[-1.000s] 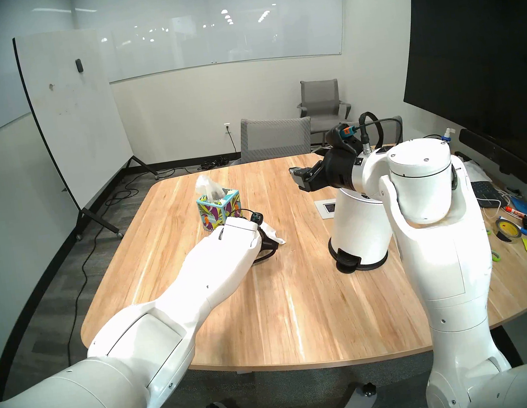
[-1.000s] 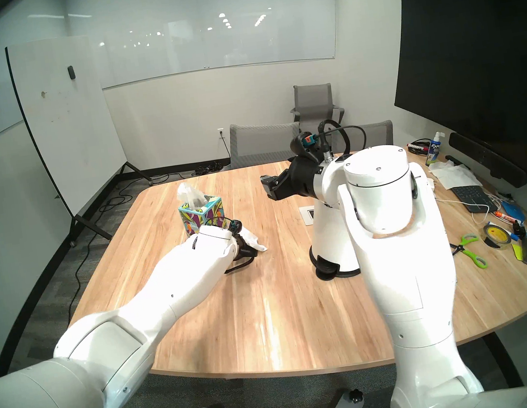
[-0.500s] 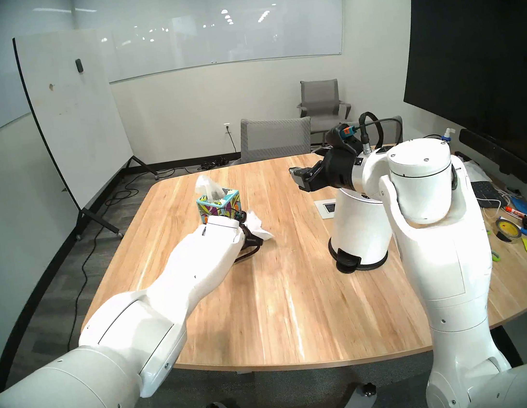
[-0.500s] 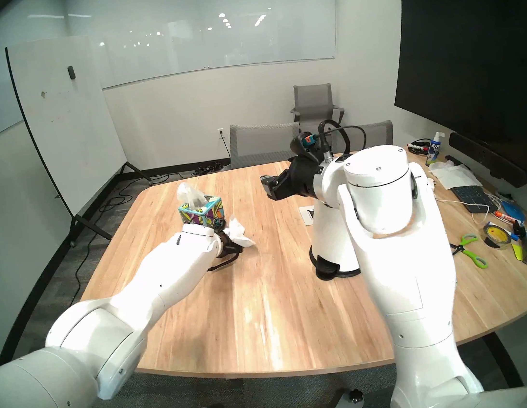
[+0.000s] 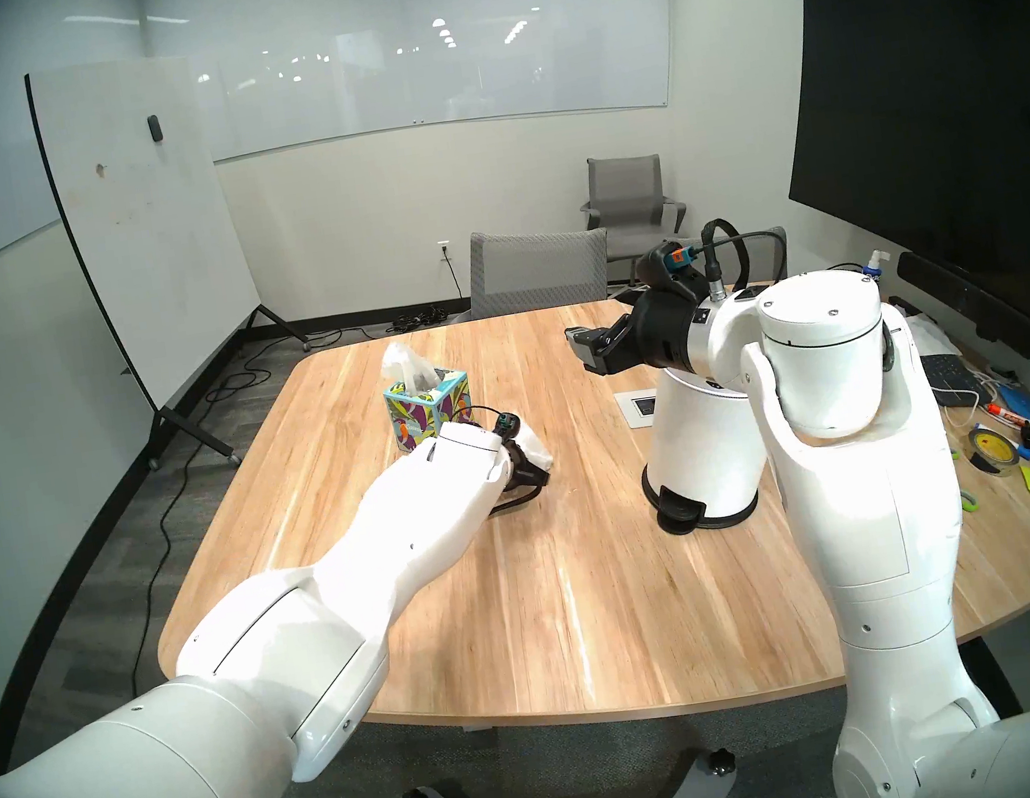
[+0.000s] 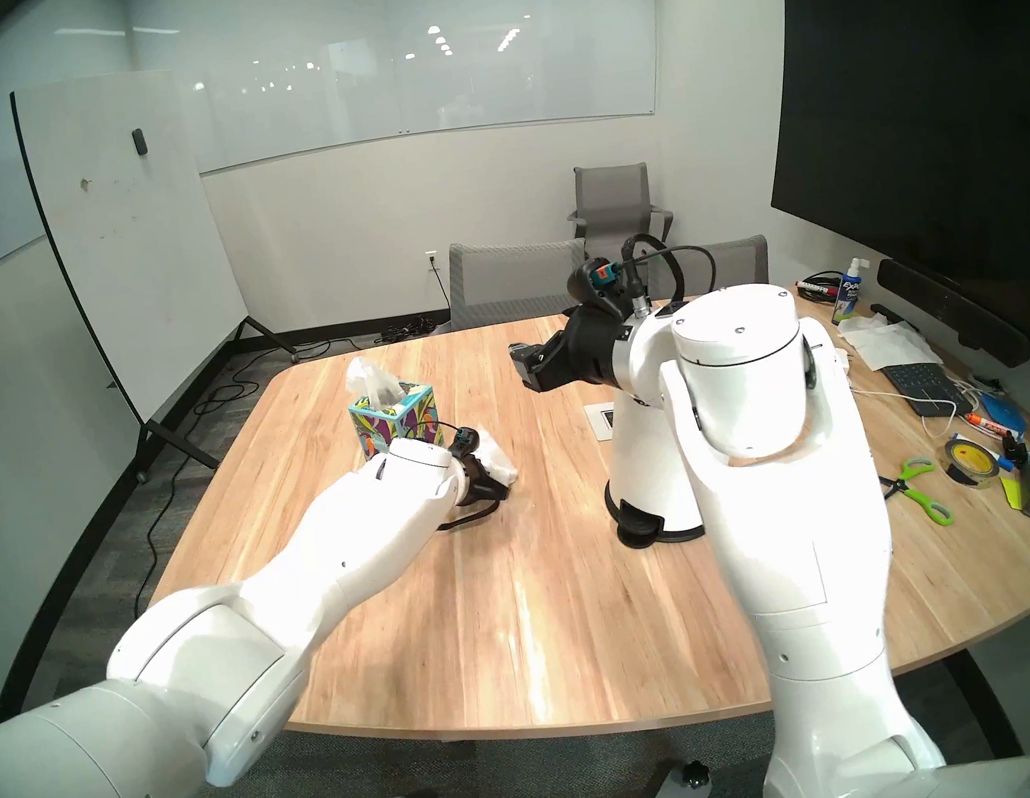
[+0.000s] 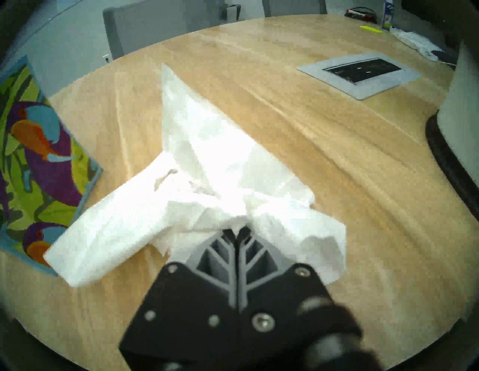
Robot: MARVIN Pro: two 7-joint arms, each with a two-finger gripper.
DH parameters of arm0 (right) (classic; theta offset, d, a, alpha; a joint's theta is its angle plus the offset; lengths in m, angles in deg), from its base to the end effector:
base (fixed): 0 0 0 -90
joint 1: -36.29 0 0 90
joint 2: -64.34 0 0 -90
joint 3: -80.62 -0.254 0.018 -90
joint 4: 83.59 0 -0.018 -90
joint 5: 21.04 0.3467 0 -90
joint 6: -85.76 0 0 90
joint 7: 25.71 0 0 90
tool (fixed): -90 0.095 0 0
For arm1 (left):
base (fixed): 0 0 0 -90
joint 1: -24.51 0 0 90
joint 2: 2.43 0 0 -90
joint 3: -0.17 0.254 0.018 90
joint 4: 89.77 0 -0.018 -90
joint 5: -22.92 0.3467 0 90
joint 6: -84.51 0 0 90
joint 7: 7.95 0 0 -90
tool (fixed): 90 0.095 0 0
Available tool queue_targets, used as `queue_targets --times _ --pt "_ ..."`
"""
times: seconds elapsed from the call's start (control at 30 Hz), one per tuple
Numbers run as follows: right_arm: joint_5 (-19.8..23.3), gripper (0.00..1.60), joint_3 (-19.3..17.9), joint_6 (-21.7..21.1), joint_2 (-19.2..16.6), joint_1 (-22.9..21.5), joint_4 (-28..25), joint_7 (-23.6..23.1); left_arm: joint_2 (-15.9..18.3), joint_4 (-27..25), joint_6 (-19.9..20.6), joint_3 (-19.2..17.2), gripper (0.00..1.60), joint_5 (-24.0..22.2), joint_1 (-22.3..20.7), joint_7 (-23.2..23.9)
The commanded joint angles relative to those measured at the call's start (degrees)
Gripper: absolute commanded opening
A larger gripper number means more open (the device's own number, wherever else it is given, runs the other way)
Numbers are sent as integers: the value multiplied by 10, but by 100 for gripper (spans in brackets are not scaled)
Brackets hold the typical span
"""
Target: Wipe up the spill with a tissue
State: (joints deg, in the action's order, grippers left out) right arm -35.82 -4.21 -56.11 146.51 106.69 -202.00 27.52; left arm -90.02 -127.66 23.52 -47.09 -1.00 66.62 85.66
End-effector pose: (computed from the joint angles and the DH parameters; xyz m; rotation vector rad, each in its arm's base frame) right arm 0.4308 0.0556 -0.0114 -2.2130 -0.8089 -1.8852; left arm 0.5768 -0.1516 -0.3094 2.6725 -0.7216 1.2489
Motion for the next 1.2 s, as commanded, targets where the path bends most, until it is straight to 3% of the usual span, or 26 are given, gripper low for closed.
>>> queue_targets --times 0.0,0.17,0.37,0.43,0.57,0.7,0.77,0.87,1.07,1.1,1.17 --pt "0 160 0 1 0 -6 -9 0 23 41 -18 -13 0 2 -4 -19" --pt "0 160 0 2 1 -6 -8 0 47 60 -33 -22 0 3 -11 -12" --pt "0 160 0 0 0 -6 -10 0 5 108 -61 -12 0 10 -34 4" --pt "0 160 0 1 0 -6 -10 0 11 41 -43 -3 0 14 -2 1" --pt "0 160 0 1 1 -6 -9 0 0 25 -37 7 0 15 14 11" --pt "0 160 0 1 0 -6 -10 0 37 -24 -16 4 0 20 31 -10" --pt "0 160 0 1 0 -6 -10 0 59 -36 -14 -2 0 23 31 -18" --pt "0 160 0 1 0 -6 -9 0 68 -9 -27 -8 0 27 17 -14" --pt "0 160 0 1 0 -6 -10 0 45 41 -50 -13 0 29 -7 -11" --pt "0 160 0 1 0 -6 -10 0 44 34 -46 -13 0 28 -6 -8" --pt "0 160 0 0 0 -6 -10 0 60 -44 -18 -11 0 27 23 -11"
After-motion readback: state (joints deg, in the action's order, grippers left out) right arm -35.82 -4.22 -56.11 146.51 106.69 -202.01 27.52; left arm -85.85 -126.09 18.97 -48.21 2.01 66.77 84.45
